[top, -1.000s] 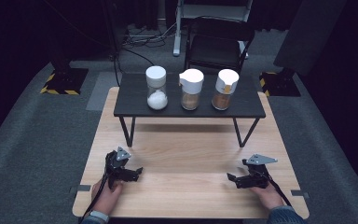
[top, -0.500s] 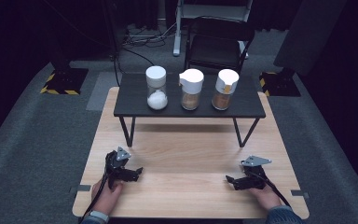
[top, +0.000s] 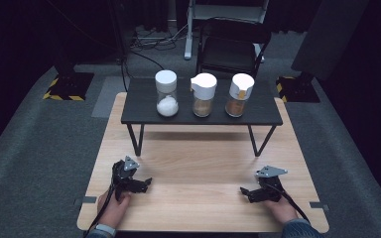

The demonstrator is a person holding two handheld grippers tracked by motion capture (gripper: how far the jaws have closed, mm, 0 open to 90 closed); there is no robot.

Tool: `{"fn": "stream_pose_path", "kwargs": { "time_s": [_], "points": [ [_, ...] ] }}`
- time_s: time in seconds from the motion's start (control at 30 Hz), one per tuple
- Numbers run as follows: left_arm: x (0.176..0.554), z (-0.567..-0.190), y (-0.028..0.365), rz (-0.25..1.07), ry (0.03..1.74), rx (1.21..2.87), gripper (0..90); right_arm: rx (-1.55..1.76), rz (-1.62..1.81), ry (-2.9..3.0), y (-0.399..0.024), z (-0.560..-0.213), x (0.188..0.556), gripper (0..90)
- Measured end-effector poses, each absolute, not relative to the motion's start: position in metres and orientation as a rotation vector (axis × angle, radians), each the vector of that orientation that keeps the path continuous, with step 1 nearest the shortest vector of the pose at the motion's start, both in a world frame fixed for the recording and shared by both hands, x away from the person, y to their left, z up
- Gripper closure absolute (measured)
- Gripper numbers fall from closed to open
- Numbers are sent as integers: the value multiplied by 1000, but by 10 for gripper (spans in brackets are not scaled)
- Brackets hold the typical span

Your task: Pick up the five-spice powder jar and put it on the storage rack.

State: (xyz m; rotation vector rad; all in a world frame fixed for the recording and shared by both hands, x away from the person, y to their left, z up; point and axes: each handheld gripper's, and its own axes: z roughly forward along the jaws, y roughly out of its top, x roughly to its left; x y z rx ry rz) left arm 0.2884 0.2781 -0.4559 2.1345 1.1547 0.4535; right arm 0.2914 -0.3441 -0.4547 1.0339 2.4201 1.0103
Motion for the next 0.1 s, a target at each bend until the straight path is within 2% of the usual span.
{"fn": "stream_pose_path", "kwargs": {
  "time_s": [0.1],
  "points": [
    [288,-456,278,454,1154,2134,2,1034,1010,2420,-344,-455,291,1]
  ]
}}
